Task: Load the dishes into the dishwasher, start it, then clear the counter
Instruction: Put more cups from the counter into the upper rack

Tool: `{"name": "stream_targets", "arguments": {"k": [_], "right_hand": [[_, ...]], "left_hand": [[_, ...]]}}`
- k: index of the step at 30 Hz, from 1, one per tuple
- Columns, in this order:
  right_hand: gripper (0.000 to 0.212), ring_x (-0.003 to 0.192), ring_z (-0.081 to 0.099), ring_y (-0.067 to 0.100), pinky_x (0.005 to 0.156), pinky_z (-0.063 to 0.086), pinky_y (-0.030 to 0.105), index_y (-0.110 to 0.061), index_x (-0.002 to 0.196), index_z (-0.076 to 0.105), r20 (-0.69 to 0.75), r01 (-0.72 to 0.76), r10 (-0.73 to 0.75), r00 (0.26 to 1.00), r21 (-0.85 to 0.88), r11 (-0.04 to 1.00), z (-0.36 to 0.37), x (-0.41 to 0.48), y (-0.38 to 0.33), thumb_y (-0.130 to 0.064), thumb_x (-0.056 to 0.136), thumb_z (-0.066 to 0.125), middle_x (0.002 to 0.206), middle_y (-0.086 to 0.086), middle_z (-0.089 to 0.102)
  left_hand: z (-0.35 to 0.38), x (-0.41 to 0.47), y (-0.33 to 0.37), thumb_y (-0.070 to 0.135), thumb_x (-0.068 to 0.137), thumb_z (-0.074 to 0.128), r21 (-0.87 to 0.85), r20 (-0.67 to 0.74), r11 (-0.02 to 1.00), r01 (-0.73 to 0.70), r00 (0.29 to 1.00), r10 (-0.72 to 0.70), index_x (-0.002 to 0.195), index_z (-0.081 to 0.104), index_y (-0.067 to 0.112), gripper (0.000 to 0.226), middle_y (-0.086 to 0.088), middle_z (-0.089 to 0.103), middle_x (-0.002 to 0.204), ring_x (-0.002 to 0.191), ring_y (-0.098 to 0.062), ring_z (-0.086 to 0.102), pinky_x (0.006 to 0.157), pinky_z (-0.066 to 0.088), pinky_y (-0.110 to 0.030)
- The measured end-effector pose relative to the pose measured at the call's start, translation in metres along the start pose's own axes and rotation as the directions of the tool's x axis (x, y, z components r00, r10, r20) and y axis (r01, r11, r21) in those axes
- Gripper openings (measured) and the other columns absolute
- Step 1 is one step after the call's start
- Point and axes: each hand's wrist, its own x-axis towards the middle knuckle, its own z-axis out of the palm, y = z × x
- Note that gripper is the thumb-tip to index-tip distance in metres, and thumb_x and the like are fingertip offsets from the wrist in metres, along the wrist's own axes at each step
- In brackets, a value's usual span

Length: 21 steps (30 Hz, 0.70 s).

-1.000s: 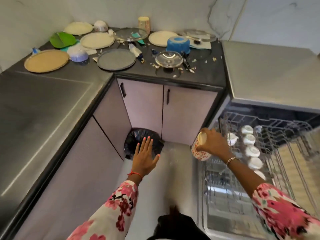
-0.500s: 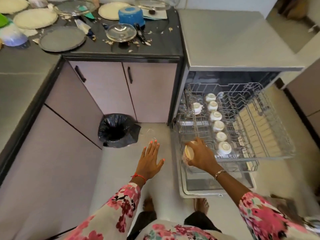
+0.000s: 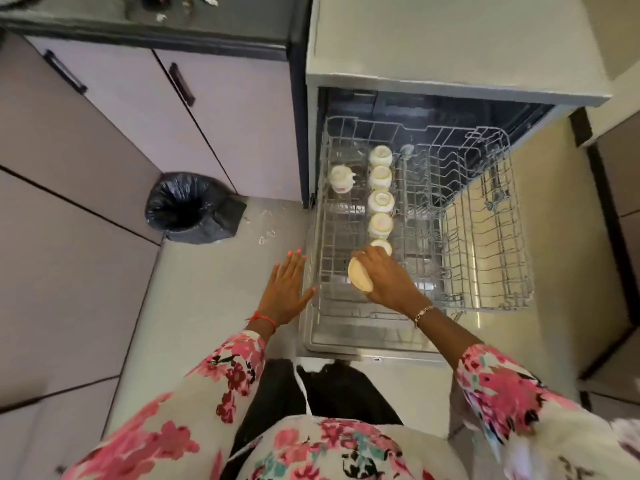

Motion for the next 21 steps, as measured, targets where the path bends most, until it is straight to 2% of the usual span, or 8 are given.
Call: {"name": "stream_targets", "arguments": {"k": [3, 7, 14, 16, 18, 19, 21], "right_hand": [[0.080, 0.135, 0.026, 0.024, 0.099, 0.039, 0.040, -0.015, 0.142, 0.029, 0.080, 0.105, -0.099, 0.992, -0.073, 0.992, 0.002, 0.012, 0.027, -0.009, 0.074, 0.071, 0.147, 0.006, 0.028], [0.073, 0.141, 0.016, 0.022, 0.094, 0.044, 0.043, -0.017, 0.142, 0.030, 0.101, 0.213, -0.205, 0.974, -0.074, 0.974, 0.010, 0.034, 0.044, 0.008, 0.079, 0.056, 0.151, 0.004, 0.024], [0.066, 0.139, 0.028, 0.030, 0.081, 0.045, 0.042, -0.008, 0.139, 0.039, 0.099, 0.412, -0.404, 0.910, -0.089, 0.907, 0.043, 0.074, 0.040, 0.017, 0.079, 0.050, 0.148, 0.013, 0.035], [0.067, 0.141, 0.022, 0.026, 0.087, 0.043, 0.040, -0.011, 0.142, 0.033, 0.133, 0.420, -0.405, 0.905, -0.119, 0.900, 0.054, 0.082, 0.035, 0.014, 0.081, 0.049, 0.151, 0.012, 0.027], [0.074, 0.143, 0.013, 0.025, 0.101, 0.037, 0.042, -0.014, 0.144, 0.025, 0.194, 0.418, -0.389, 0.901, -0.141, 0.897, 0.065, 0.088, 0.032, 0.011, 0.081, 0.054, 0.154, 0.013, 0.016], [0.078, 0.144, 0.010, 0.026, 0.106, 0.032, 0.045, -0.016, 0.145, 0.023, 0.219, 0.419, -0.383, 0.897, -0.149, 0.896, 0.070, 0.090, 0.030, 0.010, 0.080, 0.056, 0.155, 0.015, 0.011], [0.080, 0.145, 0.005, 0.030, 0.112, 0.022, 0.049, -0.018, 0.146, 0.022, 0.236, 0.421, -0.381, 0.894, -0.152, 0.894, 0.077, 0.092, 0.027, 0.008, 0.080, 0.059, 0.155, 0.018, 0.006]], "left_hand": [[0.008, 0.013, 0.020, 0.042, 0.098, 0.038, -0.034, -0.005, 0.996, 0.077, 0.997, -0.077, 0.150, 0.003, 0.010, 0.071, -0.007, -0.004, 0.160, 0.148, -0.021, -0.006, 0.119, -0.002, -0.038], [0.010, 0.032, 0.035, 0.036, 0.099, 0.039, -0.076, 0.035, 0.987, 0.140, 0.990, -0.138, 0.150, 0.000, 0.005, 0.072, -0.012, -0.007, 0.159, 0.148, -0.023, -0.003, 0.119, 0.003, -0.038], [0.025, 0.054, 0.041, 0.005, 0.099, 0.029, -0.149, 0.067, 0.967, 0.206, 0.978, -0.198, 0.147, -0.007, -0.001, 0.061, -0.017, -0.006, 0.158, 0.147, -0.024, 0.006, 0.120, 0.012, -0.032], [0.030, 0.056, 0.043, 0.009, 0.101, 0.023, -0.143, 0.061, 0.975, 0.168, 0.985, -0.161, 0.150, 0.002, 0.006, 0.054, -0.015, 0.004, 0.159, 0.145, -0.029, 0.016, 0.118, 0.020, -0.037], [0.032, 0.054, 0.045, 0.023, 0.103, 0.017, -0.131, 0.064, 0.982, 0.137, 0.989, -0.130, 0.151, 0.010, 0.014, 0.050, -0.014, 0.015, 0.157, 0.141, -0.035, 0.027, 0.114, 0.029, -0.049], [0.034, 0.054, 0.043, 0.025, 0.103, 0.017, -0.130, 0.074, 0.984, 0.124, 0.991, -0.115, 0.151, 0.010, 0.015, 0.050, -0.014, 0.017, 0.157, 0.139, -0.035, 0.030, 0.113, 0.031, -0.049], [0.038, 0.054, 0.036, 0.015, 0.103, 0.028, -0.201, 0.092, 0.970, 0.136, 0.989, -0.120, 0.152, 0.001, 0.013, 0.056, -0.011, 0.008, 0.159, 0.142, -0.027, 0.026, 0.114, 0.025, -0.037]]}}
